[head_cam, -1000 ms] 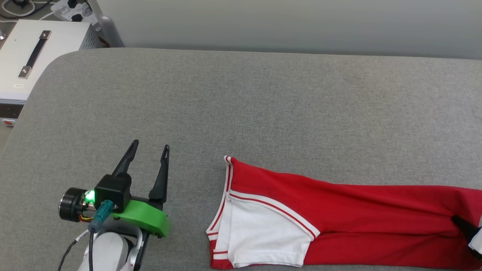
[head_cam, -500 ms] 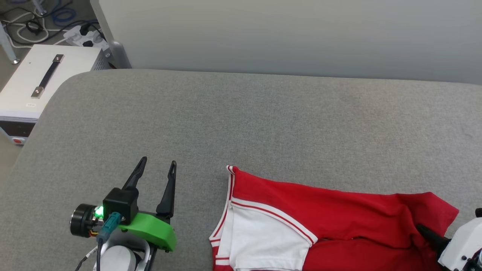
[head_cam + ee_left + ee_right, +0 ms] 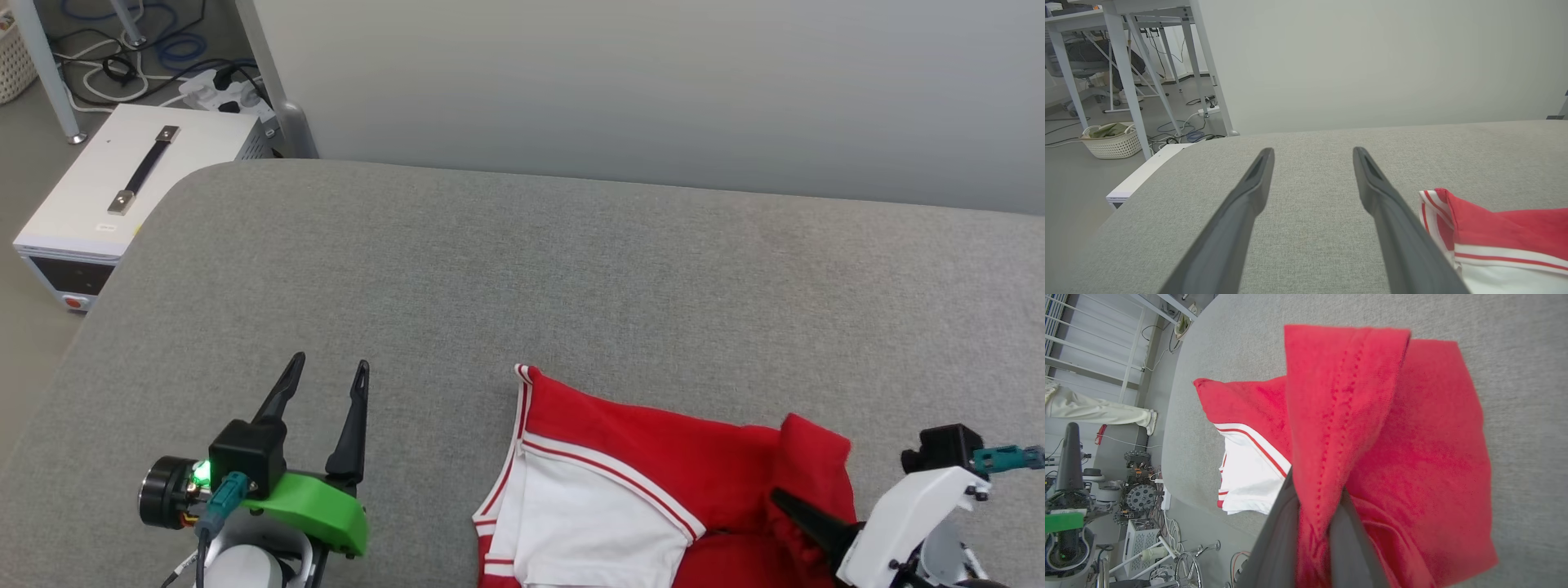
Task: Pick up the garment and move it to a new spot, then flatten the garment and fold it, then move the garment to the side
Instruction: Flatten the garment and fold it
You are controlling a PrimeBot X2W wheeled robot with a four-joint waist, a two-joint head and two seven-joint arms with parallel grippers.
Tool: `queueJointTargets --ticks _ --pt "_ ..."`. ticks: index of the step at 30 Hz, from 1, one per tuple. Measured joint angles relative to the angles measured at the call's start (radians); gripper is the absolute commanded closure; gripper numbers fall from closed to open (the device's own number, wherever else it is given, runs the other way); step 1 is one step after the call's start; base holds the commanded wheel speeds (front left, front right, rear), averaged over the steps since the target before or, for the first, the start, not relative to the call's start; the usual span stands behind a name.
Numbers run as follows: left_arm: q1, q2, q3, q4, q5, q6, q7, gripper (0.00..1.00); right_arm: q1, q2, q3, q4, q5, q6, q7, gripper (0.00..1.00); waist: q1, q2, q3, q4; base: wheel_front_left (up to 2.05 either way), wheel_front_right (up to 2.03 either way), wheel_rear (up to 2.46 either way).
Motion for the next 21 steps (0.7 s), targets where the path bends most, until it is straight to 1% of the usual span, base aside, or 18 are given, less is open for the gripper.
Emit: queueJointTargets --ticks 4,7,11,21 --pt "0.004 -0.001 0.004 0.008 0.007 -0.008 0.000 0.00 -0.002 0.001 0.105 0.066 0.150 0.000 -0.074 1.00 0.0000 0.0000 -0.010 0.014 0.00 0.00 0.00" --pt "0.010 0.001 0.008 0.014 0.013 -0.009 0.000 0.00 -0.020 0.003 0.184 0.112 0.209 0.000 -0.138 1.00 0.0000 0.0000 -0.019 0.023 0.00 0.00 0.00" --pt "0.010 0.005 0.018 0.015 0.013 -0.014 0.000 0.00 -0.069 0.004 0.283 0.179 0.243 0.000 -0.216 1.00 0.0000 0.0000 -0.025 0.037 0.00 0.00 0.00" --pt "0.010 0.005 0.014 0.019 0.021 -0.024 0.000 0.00 -0.223 0.005 0.419 0.407 0.305 0.000 -0.411 1.00 0.0000 0.0000 -0.015 0.078 0.00 0.00 0.00"
